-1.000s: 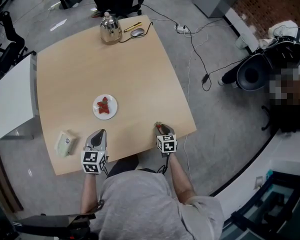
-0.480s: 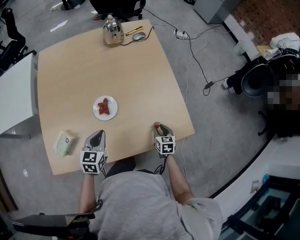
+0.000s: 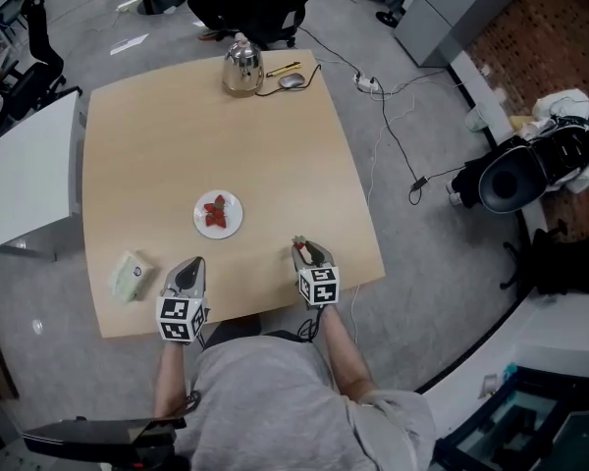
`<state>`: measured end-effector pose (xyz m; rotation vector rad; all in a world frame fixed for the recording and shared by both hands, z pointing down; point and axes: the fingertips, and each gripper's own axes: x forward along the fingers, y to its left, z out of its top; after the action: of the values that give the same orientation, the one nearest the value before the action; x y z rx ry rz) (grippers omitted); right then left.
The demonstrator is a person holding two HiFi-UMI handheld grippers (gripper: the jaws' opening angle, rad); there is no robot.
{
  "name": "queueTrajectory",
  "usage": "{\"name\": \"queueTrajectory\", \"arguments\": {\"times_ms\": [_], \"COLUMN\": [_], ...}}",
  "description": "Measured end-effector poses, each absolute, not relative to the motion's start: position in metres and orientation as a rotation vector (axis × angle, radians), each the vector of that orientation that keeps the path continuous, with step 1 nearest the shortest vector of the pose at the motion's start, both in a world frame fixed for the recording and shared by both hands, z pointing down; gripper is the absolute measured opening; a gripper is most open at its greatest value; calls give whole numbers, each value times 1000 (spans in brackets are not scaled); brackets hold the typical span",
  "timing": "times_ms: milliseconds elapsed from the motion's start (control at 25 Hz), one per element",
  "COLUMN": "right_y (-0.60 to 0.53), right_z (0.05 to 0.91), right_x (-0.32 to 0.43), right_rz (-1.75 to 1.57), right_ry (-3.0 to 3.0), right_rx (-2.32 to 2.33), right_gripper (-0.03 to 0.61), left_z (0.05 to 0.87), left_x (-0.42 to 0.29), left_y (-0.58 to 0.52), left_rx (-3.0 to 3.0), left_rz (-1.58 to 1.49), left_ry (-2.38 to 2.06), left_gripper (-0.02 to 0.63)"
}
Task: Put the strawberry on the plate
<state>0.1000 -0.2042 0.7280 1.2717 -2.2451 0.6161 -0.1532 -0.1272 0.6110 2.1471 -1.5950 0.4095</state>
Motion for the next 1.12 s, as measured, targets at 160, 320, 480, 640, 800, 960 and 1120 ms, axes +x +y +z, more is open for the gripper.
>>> {"name": "queueTrajectory", "arguments": {"times_ms": [160, 320, 480, 640, 800, 960, 1120], "right_y": [-218, -229, -241, -248, -253, -257, -257], "right_z": [717, 703, 691, 678, 673, 670, 672], "right_x": [80, 60, 41, 22, 6, -11, -27], "right_rz": [591, 564, 534, 487, 468, 439, 421], "right_ry": [-2283, -2321, -2362, -2398, -2430, -2451, -2468], "right_rx": [1241, 1211, 1183, 1139, 1097, 1048, 990], "right_gripper": [141, 141, 141, 141, 141, 141, 141], "left_z": [613, 615, 617, 620, 620, 621, 621], "left_x": [-168, -180, -187, -192, -197, -202, -211], "left_y": [-129, -132, -134, -133, -128, -123, -121], "left_rx": [2124, 2107, 2101, 2098, 2081, 2066, 2040], "left_rz": [395, 381, 378, 383, 387, 400, 399], "left_ry": [-1617, -1632, -1638, -1640, -1650, -1661, -1691], "left_gripper": [20, 20, 20, 20, 20, 20, 20]}}
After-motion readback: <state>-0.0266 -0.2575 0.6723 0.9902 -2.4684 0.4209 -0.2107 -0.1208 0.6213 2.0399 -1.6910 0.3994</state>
